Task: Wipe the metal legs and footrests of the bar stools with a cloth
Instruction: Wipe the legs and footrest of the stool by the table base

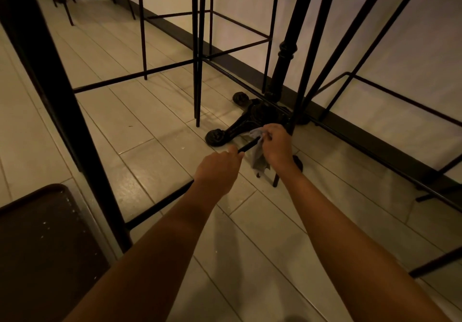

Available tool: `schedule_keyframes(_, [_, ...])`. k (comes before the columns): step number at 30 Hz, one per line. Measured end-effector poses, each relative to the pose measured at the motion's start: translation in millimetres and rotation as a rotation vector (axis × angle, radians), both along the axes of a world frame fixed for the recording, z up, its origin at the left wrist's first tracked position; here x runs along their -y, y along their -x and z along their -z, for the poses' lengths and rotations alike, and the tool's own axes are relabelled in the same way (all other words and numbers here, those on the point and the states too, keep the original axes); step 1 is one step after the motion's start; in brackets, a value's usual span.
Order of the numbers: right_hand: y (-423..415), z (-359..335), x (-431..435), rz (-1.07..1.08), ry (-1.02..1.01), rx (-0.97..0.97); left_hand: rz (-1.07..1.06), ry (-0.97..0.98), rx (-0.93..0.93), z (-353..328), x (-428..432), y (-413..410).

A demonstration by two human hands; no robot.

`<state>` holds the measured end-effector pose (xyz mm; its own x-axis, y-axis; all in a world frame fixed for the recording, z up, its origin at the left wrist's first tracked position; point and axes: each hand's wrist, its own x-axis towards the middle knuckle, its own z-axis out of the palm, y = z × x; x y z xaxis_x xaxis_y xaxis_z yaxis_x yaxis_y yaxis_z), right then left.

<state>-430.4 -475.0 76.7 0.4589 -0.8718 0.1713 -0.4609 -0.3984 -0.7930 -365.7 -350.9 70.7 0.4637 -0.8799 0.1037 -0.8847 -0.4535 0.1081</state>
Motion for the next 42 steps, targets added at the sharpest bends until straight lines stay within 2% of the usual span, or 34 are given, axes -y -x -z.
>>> schedule_keyframes(5, [3.8,2.9,-14.4,-0.112,0.026,0.021,0.052,-0.044,0.072,-2.4,-3.7,2.6])
schedule_keyframes(8, [5.0,-0.7,-8.4,-0.116,0.022,0.029,0.034,-0.029,0.029,-2.7,-3.6,2.5])
schedule_keyframes(14, [13.9,13.0,-15.2,-0.108,0.003,0.276,0.039,-0.006,0.032,2.0,-2.3,-0.5])
schedule_keyframes(17, [15.4,20.0,-17.3,-0.121,-0.010,0.340,0.041,-0.016,0.029,2.0,-1.1,-0.3])
schedule_keyframes(24, [17.0,9.2,-1.0,-0.131,0.070,0.230,0.050,0.020,0.066,2.4,-2.1,-0.7])
schedule_keyframes(28, [21.3,10.9,-6.9,-0.269,0.156,0.127,0.042,0.003,0.095,1.5,-2.1,0.4])
schedule_keyframes(32, [27.6,23.3,-16.3,-0.291,0.090,0.217,0.066,-0.027,0.117,0.5,-3.1,2.2])
schedule_keyframes(37, [22.4,21.4,-10.9,-0.167,0.033,0.290,0.034,0.003,0.068,-1.6,-3.1,1.8])
schedule_keyframes(42, [16.3,22.8,-3.9,-0.155,0.132,0.212,0.038,0.011,0.055,-1.9,-3.7,1.5])
